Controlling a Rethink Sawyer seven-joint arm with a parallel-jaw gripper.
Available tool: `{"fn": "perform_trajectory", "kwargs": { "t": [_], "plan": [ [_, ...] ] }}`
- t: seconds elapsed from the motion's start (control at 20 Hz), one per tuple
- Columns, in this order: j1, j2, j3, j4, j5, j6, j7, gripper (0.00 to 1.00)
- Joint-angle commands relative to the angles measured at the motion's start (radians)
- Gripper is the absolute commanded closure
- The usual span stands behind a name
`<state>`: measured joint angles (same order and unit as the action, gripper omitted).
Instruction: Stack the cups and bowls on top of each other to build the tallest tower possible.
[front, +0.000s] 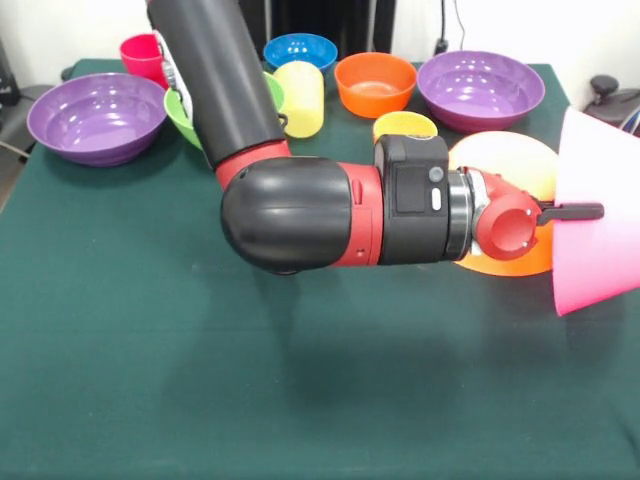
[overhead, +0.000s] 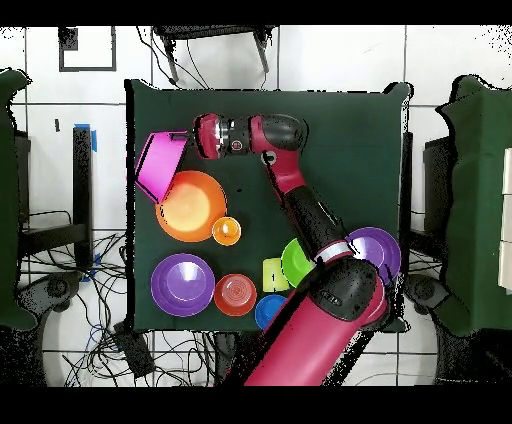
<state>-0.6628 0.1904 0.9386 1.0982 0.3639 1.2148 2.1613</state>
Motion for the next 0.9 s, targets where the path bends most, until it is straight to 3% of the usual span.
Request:
{"fn": "perform_trajectory", "kwargs": {
  "t": [0.05, 0.25, 0.55, 0.8, 0.9],
  "plan": [
    [0.093, 0.076, -0.105, -0.261, 0.033, 0.167, 0.067, 1.0],
    [0.138, 0.134, -0.073, -0.401, 0.028, 0.283, 0.001, 1.0],
    [0.18, 0.192, 0.005, -0.487, 0.06, 0.455, -0.077, 1.0],
    [0.175, 0.155, 0.028, -0.418, 0.094, 0.414, -0.05, 1.0],
    [0.176, 0.146, 0.034, -0.438, 0.096, 0.443, -0.046, 1.0]
  ]
}}
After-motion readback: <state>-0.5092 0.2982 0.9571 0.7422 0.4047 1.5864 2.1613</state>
